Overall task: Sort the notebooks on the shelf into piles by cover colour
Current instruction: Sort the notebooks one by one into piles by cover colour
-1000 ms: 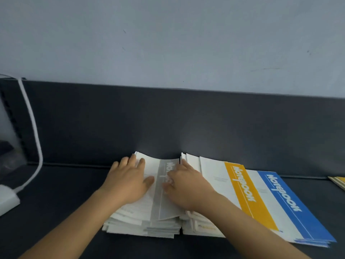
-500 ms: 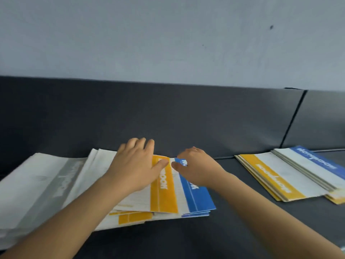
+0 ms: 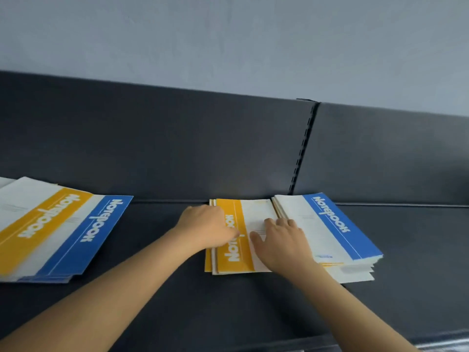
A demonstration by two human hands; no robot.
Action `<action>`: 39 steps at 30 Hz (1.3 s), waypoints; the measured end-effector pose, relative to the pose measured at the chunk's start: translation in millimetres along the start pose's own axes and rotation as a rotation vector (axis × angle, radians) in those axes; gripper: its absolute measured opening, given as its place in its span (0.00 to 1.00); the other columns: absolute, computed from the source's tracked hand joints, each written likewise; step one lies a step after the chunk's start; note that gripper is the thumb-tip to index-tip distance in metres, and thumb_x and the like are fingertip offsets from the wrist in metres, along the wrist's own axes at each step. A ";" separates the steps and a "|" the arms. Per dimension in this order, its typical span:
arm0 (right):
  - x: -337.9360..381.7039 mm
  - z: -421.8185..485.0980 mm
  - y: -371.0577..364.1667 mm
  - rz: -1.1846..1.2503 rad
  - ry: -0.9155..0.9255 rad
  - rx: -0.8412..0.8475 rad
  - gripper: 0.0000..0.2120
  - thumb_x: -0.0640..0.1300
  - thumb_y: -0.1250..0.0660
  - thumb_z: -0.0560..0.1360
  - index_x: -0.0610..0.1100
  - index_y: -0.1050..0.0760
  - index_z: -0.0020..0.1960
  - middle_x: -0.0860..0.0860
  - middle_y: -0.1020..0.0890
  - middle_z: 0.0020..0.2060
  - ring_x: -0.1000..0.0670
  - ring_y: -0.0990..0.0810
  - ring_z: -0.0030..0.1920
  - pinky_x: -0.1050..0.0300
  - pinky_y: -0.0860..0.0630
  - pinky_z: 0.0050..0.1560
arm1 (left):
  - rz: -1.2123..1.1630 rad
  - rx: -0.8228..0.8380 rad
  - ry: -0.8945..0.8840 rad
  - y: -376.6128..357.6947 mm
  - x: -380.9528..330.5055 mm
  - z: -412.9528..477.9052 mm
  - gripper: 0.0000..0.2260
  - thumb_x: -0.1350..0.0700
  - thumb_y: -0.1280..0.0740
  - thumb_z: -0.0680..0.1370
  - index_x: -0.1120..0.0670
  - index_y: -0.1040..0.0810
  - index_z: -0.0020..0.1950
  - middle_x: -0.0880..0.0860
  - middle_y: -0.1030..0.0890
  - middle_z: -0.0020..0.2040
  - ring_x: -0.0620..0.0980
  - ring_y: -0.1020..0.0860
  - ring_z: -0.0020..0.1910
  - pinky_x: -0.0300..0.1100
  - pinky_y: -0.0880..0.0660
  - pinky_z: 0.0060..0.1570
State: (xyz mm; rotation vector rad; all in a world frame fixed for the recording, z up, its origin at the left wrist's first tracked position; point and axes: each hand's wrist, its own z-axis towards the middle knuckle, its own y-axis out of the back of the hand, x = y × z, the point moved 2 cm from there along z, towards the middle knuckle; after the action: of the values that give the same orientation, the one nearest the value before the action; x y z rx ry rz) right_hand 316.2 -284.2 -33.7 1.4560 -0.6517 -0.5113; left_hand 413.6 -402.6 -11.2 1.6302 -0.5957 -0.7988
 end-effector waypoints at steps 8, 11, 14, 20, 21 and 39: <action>-4.8 3.5 1.6 0.267 -0.013 0.062 0.24 0.59 0.45 0.78 0.46 0.33 0.68 0.43 0.32 0.66 0.41 0.36 0.67 0.48 0.38 0.65 | -0.219 0.010 0.205 3.1 -5.0 -5.6 0.16 0.42 0.28 0.72 0.49 0.29 0.35 0.49 0.23 0.38 0.52 0.22 0.44 0.42 0.34 0.37; -8.5 9.3 6.5 0.386 -0.018 0.087 0.24 0.60 0.41 0.76 0.47 0.30 0.66 0.44 0.29 0.64 0.43 0.34 0.65 0.50 0.36 0.63 | -0.429 -0.068 0.216 1.9 1.3 -7.6 0.19 0.46 0.25 0.70 0.54 0.26 0.53 0.52 0.22 0.49 0.51 0.21 0.49 0.40 0.31 0.36; -9.7 11.9 8.2 0.449 0.025 0.111 0.23 0.60 0.40 0.76 0.49 0.31 0.67 0.47 0.28 0.65 0.45 0.34 0.66 0.49 0.35 0.65 | -0.906 0.001 0.208 1.8 2.1 -10.6 0.23 0.60 0.26 0.74 0.52 0.34 0.62 0.50 0.22 0.51 0.49 0.20 0.48 0.40 0.23 0.41; -5.1 14.7 25.6 0.626 0.252 -0.155 0.30 0.59 0.33 0.72 0.56 0.39 0.71 0.54 0.41 0.73 0.47 0.47 0.74 0.42 0.49 0.73 | -0.960 0.119 0.052 26.8 31.3 -24.8 0.13 0.63 0.29 0.76 0.52 0.21 0.59 0.53 0.14 0.50 0.53 0.15 0.48 0.51 0.19 0.50; 0.2 15.3 30.9 0.562 0.290 -0.231 0.32 0.62 0.34 0.72 0.58 0.41 0.72 0.54 0.44 0.75 0.48 0.51 0.76 0.42 0.59 0.74 | -0.957 0.141 0.033 32.7 38.3 -28.6 0.13 0.62 0.29 0.76 0.52 0.20 0.59 0.53 0.14 0.50 0.53 0.15 0.49 0.51 0.19 0.51; 256.6 14.0 34.5 1.100 0.224 0.243 0.13 0.50 0.32 0.76 0.39 0.22 0.46 0.44 0.16 0.41 0.47 0.17 0.40 0.52 0.20 0.49 | -1.312 -0.112 0.118 105.8 319.9 -91.4 0.11 0.63 0.29 0.73 0.57 0.18 0.55 0.55 0.15 0.48 0.48 0.16 0.41 0.37 0.21 0.36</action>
State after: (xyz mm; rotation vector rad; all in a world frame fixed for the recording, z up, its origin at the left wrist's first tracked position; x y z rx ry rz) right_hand 491.6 -466.0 24.8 1.1261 -1.2196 0.5927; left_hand 692.1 -606.1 43.3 1.8428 0.7251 -1.5847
